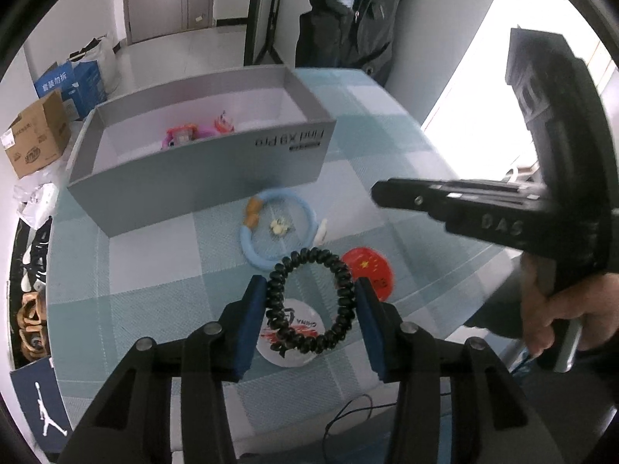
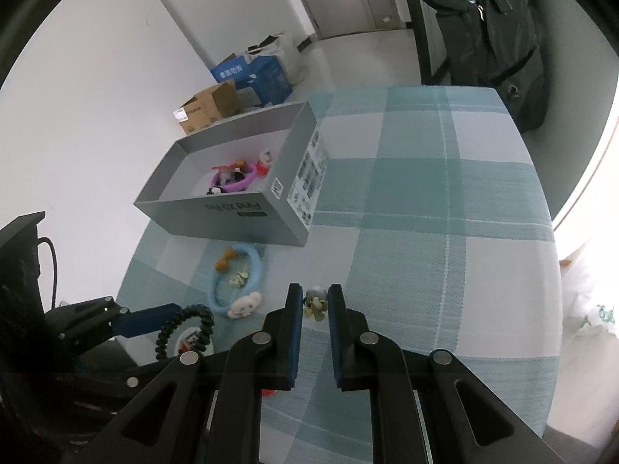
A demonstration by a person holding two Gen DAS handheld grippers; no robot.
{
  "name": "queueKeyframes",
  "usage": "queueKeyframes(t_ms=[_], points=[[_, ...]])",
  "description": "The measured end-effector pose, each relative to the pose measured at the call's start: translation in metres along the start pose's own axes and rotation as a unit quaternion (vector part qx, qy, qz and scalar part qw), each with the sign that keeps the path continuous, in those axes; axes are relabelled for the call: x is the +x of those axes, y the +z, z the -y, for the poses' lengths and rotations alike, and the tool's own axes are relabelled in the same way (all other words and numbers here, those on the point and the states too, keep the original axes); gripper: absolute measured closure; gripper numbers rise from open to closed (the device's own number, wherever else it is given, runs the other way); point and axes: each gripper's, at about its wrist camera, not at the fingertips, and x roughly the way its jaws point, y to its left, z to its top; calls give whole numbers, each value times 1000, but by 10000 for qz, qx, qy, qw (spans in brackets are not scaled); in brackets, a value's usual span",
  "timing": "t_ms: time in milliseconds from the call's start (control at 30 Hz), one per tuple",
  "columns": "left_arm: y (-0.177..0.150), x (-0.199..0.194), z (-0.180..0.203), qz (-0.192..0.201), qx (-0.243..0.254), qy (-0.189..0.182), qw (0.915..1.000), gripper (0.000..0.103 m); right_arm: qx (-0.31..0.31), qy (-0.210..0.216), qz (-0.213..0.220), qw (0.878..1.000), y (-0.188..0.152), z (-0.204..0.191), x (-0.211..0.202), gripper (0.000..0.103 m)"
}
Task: Organize jewelry
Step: 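Carry both held items over the grey box and open both tools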
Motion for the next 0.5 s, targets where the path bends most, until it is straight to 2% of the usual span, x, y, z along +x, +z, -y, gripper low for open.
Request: queueKeyframes(t_ms=[233, 333, 400, 500], points=[[9, -12, 2, 343, -82, -36, 9994, 62, 105, 316, 177, 9993, 5, -4, -10, 91], [17, -18, -2, 495, -132, 79, 9987, 62, 140, 556, 298, 9979, 8, -8, -18, 91], [23, -21, -5, 538, -137, 309, 9980, 62, 86, 638, 381, 9972, 13, -15, -23, 91], [31, -29, -17, 660, -305, 358, 9967, 62, 77, 788, 471, 9957, 22, -22, -28, 91]])
